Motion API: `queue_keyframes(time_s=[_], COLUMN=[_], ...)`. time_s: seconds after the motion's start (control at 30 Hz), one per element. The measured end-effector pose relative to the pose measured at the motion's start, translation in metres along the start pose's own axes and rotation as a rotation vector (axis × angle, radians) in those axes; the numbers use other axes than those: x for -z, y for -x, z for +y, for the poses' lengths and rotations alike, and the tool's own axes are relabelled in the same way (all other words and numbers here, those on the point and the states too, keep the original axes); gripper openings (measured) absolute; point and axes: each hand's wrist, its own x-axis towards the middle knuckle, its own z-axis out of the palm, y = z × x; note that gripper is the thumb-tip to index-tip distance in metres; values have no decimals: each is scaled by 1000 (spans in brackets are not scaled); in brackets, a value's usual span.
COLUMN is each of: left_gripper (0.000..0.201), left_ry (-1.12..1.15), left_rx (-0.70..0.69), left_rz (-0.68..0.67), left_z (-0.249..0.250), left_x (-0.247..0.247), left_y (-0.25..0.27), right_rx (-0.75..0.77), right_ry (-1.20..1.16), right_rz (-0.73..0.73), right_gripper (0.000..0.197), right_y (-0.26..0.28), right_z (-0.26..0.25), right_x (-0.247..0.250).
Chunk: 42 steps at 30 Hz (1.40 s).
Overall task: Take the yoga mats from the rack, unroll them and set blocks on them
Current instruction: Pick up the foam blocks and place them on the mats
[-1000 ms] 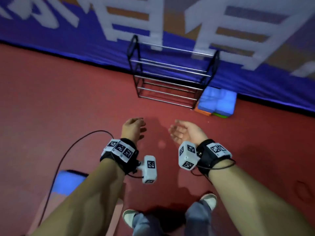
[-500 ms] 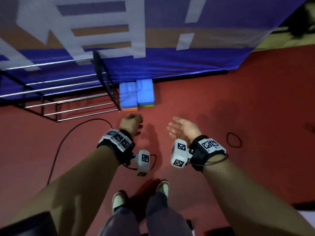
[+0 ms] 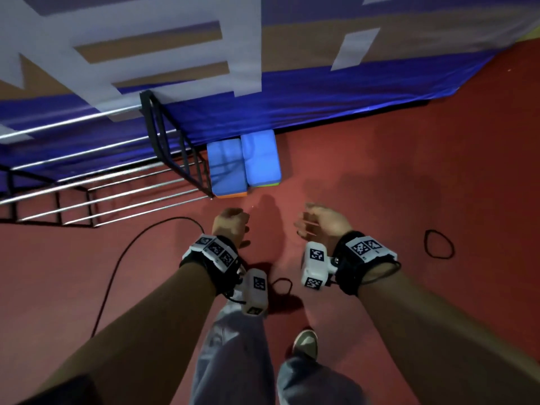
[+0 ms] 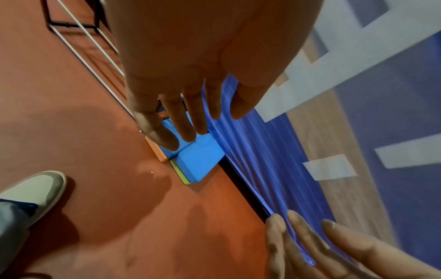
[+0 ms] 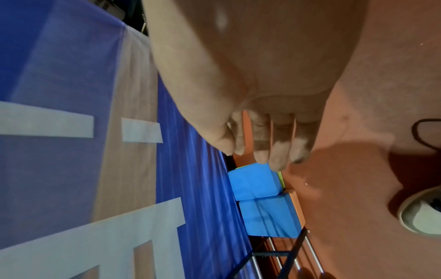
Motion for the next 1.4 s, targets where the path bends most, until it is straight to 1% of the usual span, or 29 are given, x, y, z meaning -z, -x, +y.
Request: queue_keyframes(time_s=[0.13, 0.27, 0.4, 0.5, 0.57, 0.6, 0.67, 0.7, 0.73, 0.77, 0.8, 0.83, 0.9, 0.97, 1.03, 1.1, 1.17, 1.27, 1.33, 1.4], left_gripper=[26, 34, 38, 42, 52, 61, 89, 98, 101, 99, 95, 86, 65, 58, 61, 67, 67, 71, 79, 78], left_ry=[28, -6, 1, 18, 44, 45, 13, -21, -58, -77, -68, -17, 40, 62, 98, 129, 169, 208, 228, 257], left_rx=[54, 85, 136, 152, 169, 182, 186, 175, 154, 126, 106, 76, 68, 97, 117, 132, 144, 142, 168, 196], left_rz=[27, 73, 118, 164, 174, 197, 266, 300, 326, 342, 348, 346, 316, 326, 335, 334, 331, 375, 399, 395], left_z=[26, 32, 15, -6, -20, -29, -52, -63, -75, -85, -88, -91, -95, -96, -95, -95, -97, -88, -80, -72], left_x=[10, 10, 5, -1, -6, -9, -12, -11, -11, -11, -11, -11, -13, -12, -11, -10, -9, -5, -3, -1], left_y=[-78, -156, -229, -286, -319, -338, -375, -391, -405, -419, -425, -431, -443, -450, -455, -457, -458, -447, -436, -424], right_rx=[-18, -27, -36, -23, -23, -28, -8, 14, 43, 81, 102, 116, 118, 108, 94, 84, 75, 74, 62, 56], right_ry=[19, 63, 186, 263, 313, 347, 424, 467, 506, 534, 553, 571, 579, 574, 550, 545, 528, 475, 423, 396], right_rz=[27, 36, 29, 47, 68, 83, 109, 128, 153, 180, 198, 206, 187, 177, 186, 200, 236, 285, 281, 272], right_gripper=[13, 11, 14, 27, 29, 30, 37, 40, 38, 33, 29, 29, 37, 48, 52, 50, 46, 39, 35, 34], right_y=[-69, -138, -217, -285, -329, -353, -399, -417, -433, -449, -459, -469, -481, -488, -493, -495, -494, -488, -481, -474], right_z=[-18, -25, -25, -18, -12, -8, 4, 10, 16, 22, 25, 30, 34, 37, 39, 39, 36, 26, 16, 5], right_x=[-58, -99, -117, -118, -118, -118, -115, -111, -107, -104, -102, -99, -98, -98, -96, -96, -95, -95, -94, -92])
